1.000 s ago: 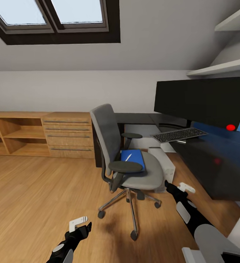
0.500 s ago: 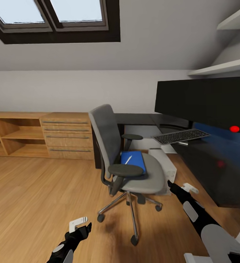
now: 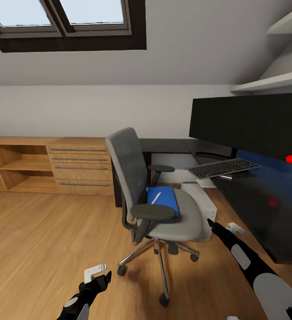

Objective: In the bedroom, organize the workspace by keeping the computer under the desk, ensuring the monitor is on the desk, placing the keyboard on the desk next to the monitor, placing the mouse on the desk next to the keyboard, moving the folder from the swivel chair onto the desk next to the mouse, stacking the notebook on top of the folder with the pen on top of the notebook, and positioning the swivel chair next to the desk.

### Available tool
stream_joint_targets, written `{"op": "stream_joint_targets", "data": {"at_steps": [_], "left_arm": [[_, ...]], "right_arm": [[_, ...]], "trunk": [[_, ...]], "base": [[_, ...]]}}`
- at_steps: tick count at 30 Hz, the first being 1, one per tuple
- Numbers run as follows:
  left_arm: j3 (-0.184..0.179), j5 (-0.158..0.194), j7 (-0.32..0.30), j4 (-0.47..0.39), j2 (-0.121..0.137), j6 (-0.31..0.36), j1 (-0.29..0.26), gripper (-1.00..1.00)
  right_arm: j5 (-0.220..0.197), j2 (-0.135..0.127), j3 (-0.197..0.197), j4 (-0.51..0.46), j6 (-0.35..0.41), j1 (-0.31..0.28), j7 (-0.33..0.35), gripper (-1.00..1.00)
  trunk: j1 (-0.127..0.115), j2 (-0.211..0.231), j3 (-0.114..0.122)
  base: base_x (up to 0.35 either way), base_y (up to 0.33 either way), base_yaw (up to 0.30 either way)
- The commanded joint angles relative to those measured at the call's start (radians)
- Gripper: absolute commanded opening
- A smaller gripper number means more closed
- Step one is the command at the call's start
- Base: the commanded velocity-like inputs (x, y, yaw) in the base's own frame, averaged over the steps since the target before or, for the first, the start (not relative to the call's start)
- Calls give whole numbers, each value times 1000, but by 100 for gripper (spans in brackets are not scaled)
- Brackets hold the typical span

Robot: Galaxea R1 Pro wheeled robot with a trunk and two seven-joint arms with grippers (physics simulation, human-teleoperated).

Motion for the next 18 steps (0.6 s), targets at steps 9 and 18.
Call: {"op": "stream_joint_targets", "data": {"at_steps": [9,18], "left_arm": [[-2,9,4,-2,0,5,0,100],[-2,9,3,9,0,5,0,100]], "right_arm": [[-13,-3,-3,1,3,-1,16,100],[-13,-4,-2,3,3,0,59,100]], "trunk": [[0,0,-1],[0,0,-1]], "base": [[217,0,0],[98,0,0]]}}
